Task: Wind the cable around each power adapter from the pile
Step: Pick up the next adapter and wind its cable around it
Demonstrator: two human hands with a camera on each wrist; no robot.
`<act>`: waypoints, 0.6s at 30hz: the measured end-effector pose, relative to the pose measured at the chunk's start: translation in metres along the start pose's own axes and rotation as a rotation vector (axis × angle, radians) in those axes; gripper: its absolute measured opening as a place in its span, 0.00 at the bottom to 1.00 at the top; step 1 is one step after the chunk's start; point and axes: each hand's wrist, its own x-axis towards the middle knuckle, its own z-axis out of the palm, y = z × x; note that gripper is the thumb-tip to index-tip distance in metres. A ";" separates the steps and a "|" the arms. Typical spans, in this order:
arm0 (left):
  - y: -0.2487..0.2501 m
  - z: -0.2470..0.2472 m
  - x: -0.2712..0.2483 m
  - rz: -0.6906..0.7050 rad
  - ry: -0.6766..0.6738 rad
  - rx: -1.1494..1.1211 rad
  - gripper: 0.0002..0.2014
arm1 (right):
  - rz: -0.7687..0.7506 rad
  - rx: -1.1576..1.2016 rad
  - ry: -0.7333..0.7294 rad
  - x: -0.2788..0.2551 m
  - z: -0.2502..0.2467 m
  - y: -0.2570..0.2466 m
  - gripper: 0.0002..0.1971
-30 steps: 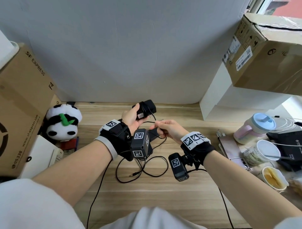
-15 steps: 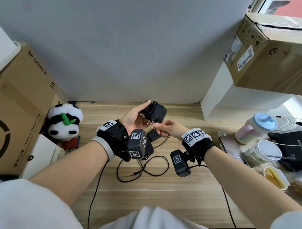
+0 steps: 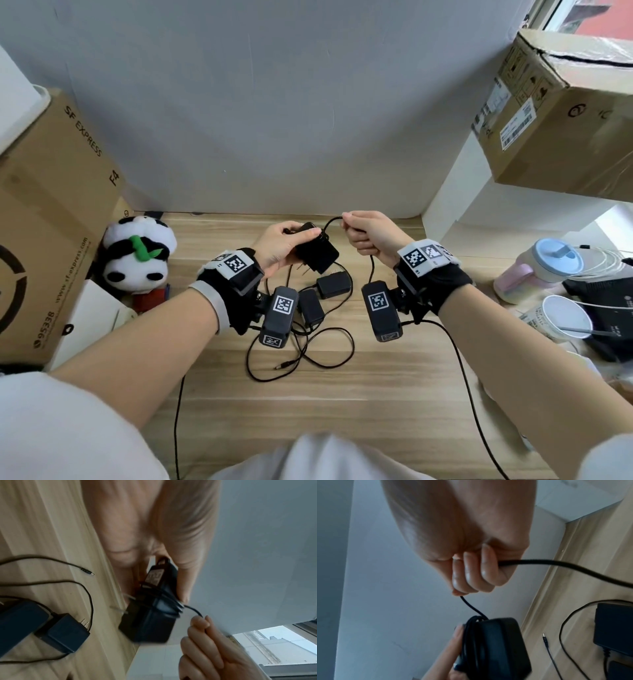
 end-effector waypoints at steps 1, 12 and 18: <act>-0.003 0.001 0.003 0.020 0.065 -0.009 0.08 | -0.018 -0.013 -0.006 -0.001 0.003 0.001 0.16; -0.005 0.009 0.006 -0.075 0.294 -0.447 0.18 | -0.034 -0.344 -0.192 -0.016 0.038 0.033 0.16; -0.006 0.011 0.003 -0.213 0.258 -0.500 0.16 | 0.044 -0.407 -0.184 -0.015 0.040 0.046 0.17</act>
